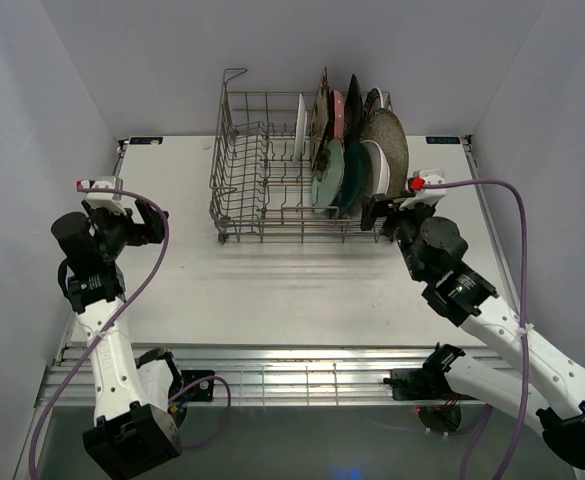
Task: Load the plates into the dish rack
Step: Reset both arms
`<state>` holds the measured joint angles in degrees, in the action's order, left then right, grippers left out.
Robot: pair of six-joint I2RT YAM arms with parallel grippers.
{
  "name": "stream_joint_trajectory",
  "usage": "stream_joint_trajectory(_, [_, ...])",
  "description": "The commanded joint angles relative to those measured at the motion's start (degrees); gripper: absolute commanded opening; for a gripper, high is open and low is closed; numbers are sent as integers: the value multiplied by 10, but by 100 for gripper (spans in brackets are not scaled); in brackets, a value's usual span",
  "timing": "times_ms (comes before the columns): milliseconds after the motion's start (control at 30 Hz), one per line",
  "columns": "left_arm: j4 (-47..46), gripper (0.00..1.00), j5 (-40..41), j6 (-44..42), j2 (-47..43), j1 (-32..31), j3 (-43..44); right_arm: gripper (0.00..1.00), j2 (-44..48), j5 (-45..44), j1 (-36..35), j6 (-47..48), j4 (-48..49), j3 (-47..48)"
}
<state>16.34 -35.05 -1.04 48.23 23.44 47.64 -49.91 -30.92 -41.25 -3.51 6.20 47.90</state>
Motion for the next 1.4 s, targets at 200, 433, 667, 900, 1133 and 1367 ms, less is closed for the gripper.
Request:
stream_joint_trajectory(200, [-118, 98, 3, 31, -59, 0, -109, 90, 154, -6, 1, -82, -1, -126])
stream_joint_trajectory(433, [-159, 98, -37, 59, -54, 0, -158, 90, 259, -5, 2, -132, -25, -219])
stream_joint_trajectory(667, [-209, 98, -46, 65, -79, -1, -214, 90, 326, -17, 2, -174, -38, -304])
stream_joint_trajectory(900, [-231, 98, -29, 68, -152, 0, -256, 90, 368, -21, 2, -188, -19, -370])
stream_joint_trajectory(1133, [-230, 98, -21, 79, -157, 0, -265, 90, 374, -22, 2, -186, -9, -379])
stream_joint_trajectory(1367, [-233, 98, -20, 82, -146, -1, -263, 90, 370, -14, 2, -186, 1, -380])
